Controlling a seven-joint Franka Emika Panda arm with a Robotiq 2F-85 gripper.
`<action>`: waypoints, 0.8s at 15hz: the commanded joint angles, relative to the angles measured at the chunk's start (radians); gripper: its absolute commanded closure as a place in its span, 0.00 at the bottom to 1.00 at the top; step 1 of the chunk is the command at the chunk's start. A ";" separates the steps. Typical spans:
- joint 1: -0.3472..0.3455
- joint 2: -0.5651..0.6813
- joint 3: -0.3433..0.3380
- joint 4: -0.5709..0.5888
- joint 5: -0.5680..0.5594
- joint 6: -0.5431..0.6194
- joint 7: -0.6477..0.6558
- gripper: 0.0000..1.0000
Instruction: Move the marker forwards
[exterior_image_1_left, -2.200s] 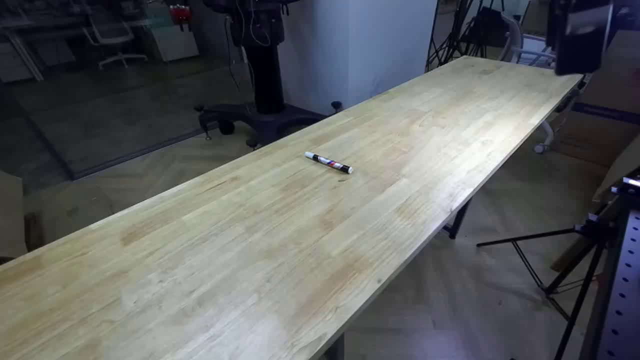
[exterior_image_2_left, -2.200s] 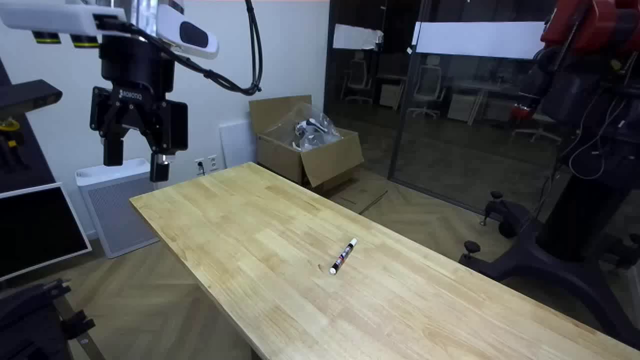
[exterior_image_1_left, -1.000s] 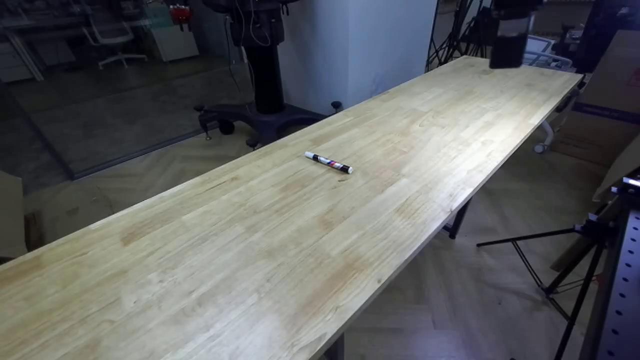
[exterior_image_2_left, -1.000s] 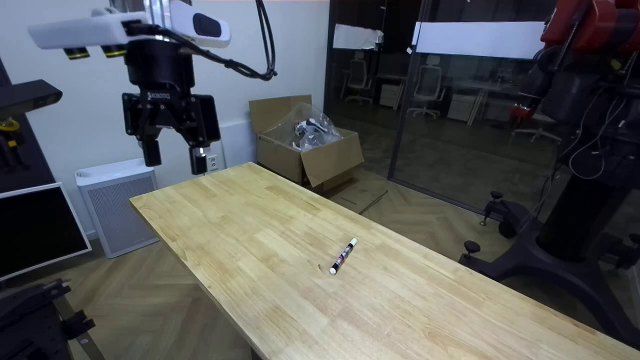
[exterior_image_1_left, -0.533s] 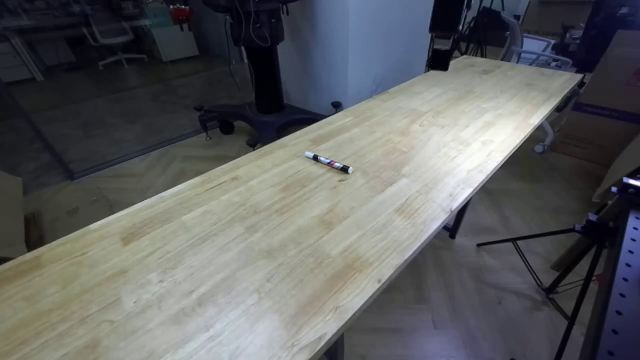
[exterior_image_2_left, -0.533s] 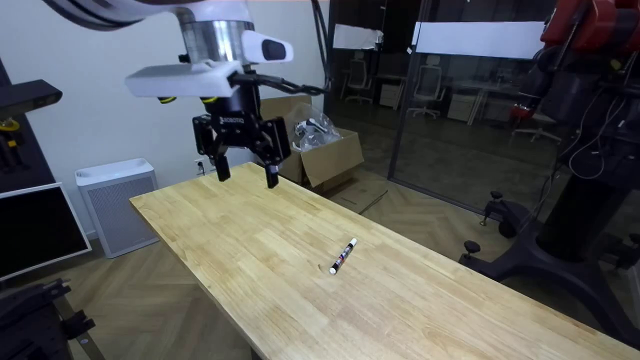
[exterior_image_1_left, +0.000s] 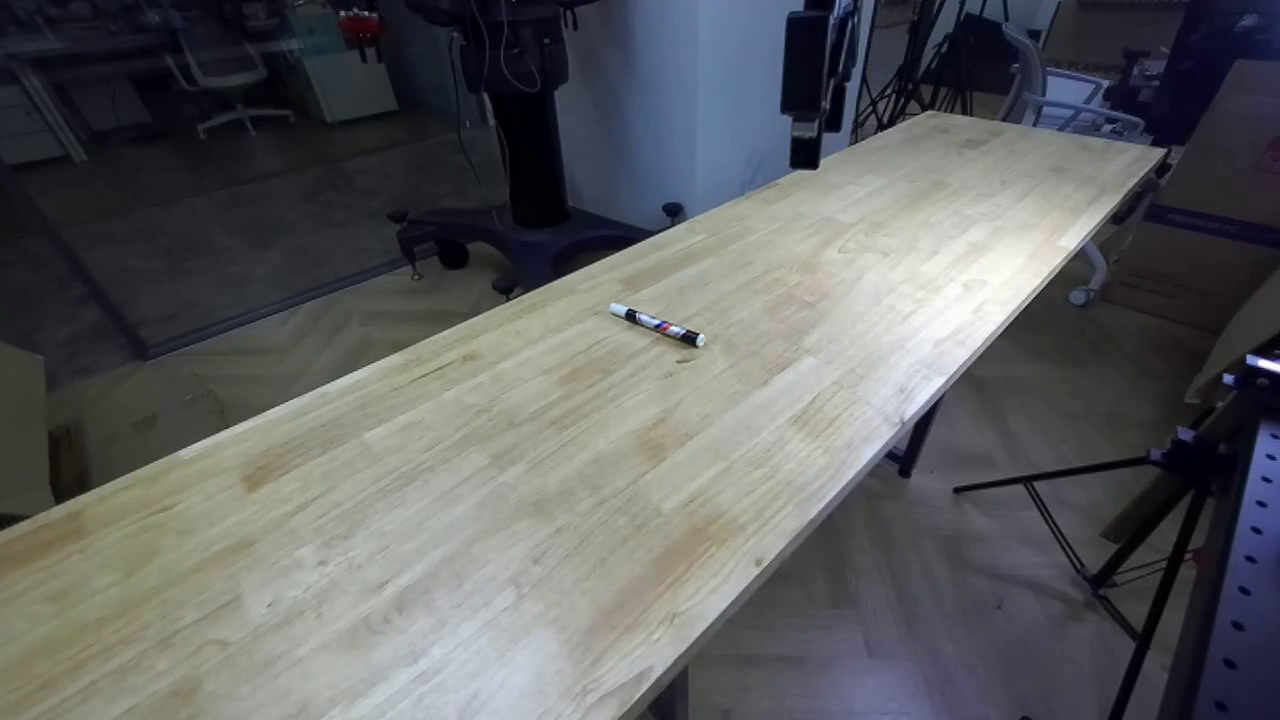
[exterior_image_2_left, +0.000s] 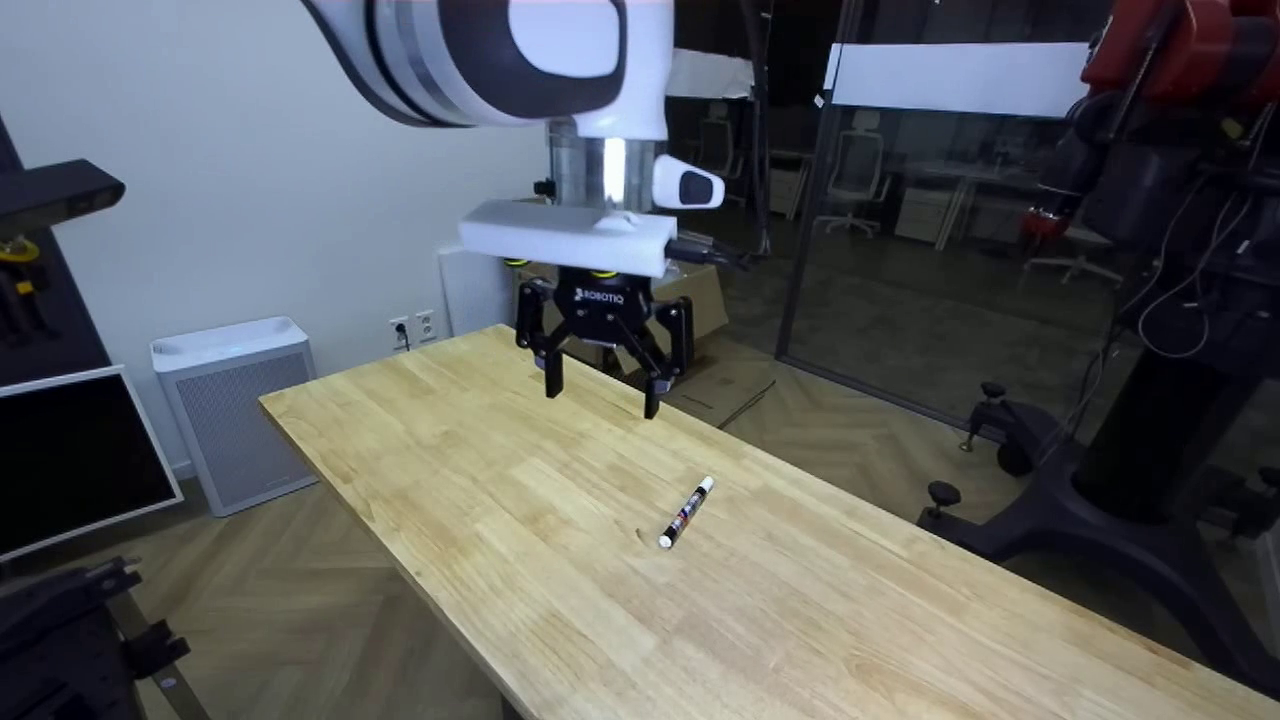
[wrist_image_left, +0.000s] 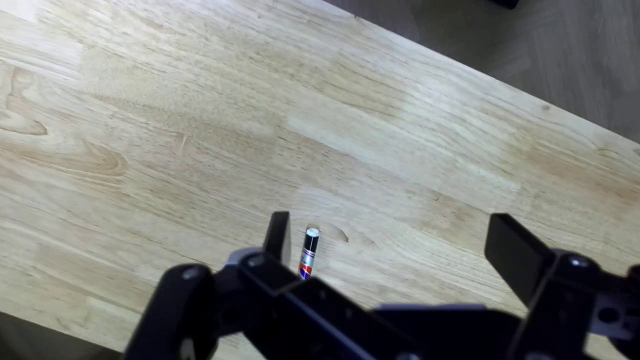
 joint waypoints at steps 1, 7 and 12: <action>-0.022 0.040 0.026 0.036 -0.008 0.002 0.021 0.00; -0.026 0.051 0.031 0.031 -0.024 0.046 0.076 0.00; -0.037 0.194 0.056 0.120 0.169 0.251 0.176 0.00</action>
